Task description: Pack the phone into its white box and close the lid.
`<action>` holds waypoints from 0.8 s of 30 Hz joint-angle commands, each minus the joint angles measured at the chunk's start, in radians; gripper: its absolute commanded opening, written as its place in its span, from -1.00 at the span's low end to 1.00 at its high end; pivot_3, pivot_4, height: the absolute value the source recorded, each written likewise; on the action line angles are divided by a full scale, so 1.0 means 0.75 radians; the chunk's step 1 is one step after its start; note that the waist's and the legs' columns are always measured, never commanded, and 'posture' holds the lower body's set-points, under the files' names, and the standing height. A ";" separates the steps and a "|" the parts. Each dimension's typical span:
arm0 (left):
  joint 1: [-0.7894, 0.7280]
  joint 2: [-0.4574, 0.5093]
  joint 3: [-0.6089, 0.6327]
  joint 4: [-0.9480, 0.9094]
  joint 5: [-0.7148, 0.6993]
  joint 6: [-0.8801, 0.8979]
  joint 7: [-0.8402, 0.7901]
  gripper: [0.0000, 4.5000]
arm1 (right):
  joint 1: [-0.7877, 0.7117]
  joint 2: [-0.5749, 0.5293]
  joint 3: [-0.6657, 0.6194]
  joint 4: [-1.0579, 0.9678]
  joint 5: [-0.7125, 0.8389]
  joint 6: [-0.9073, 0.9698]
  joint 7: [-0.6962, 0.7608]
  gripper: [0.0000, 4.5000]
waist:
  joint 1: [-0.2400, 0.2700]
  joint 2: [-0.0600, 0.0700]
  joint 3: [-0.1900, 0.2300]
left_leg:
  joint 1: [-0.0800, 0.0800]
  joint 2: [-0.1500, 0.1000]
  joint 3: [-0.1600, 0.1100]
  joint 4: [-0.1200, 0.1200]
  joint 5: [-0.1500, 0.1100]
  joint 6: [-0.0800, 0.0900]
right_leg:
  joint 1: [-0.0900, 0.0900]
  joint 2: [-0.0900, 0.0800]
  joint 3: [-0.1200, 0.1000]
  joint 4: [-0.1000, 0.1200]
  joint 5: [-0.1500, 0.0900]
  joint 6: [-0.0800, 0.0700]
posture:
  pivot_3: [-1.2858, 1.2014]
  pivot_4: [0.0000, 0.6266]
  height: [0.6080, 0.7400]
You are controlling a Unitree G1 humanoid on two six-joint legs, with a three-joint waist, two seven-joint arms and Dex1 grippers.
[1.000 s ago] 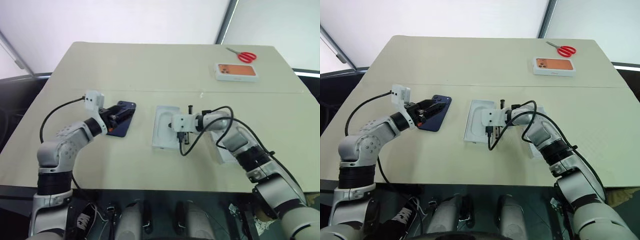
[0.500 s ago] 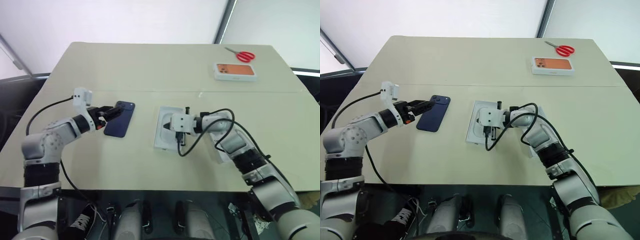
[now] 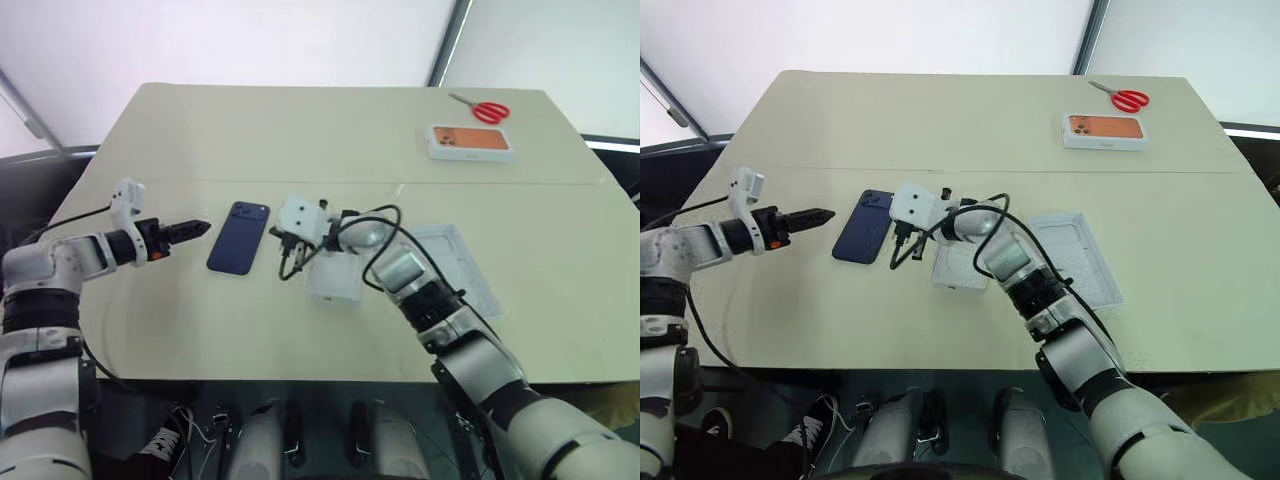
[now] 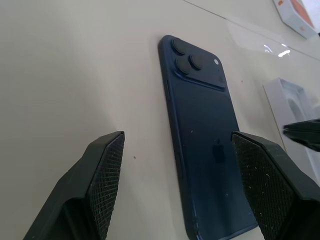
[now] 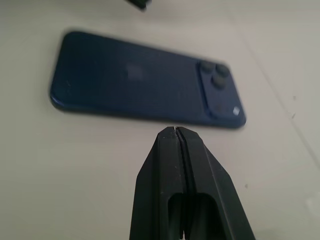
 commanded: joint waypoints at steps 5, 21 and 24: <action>-0.099 -0.073 -0.113 0.171 0.131 -0.052 -0.152 0.58 | -0.072 0.046 0.040 0.107 -0.023 0.051 0.056 -1.00 | -0.004 0.000 0.000 | 0.000 0.000 0.002 0.000 0.000 0.000 | -0.001 0.000 0.001 0.001 0.000 0.000 | 0.03 -0.52 0.96; -0.079 -0.161 -0.252 0.174 0.316 0.041 -0.264 0.58 | -0.098 0.140 0.049 0.143 -0.047 0.061 0.039 -1.00 | -0.011 0.002 -0.005 | 0.005 0.000 0.003 -0.001 0.000 0.000 | 0.002 -0.001 0.002 0.002 0.000 0.000 | 0.03 -0.52 0.96; -0.054 -0.132 -0.255 0.181 0.357 0.010 -0.237 0.58 | -0.093 0.138 0.054 0.137 -0.053 0.057 0.042 -1.00 | -0.011 0.003 -0.007 | 0.006 -0.001 0.003 -0.001 0.000 0.000 | 0.002 -0.001 0.002 0.003 0.000 0.000 | 0.03 -0.52 0.96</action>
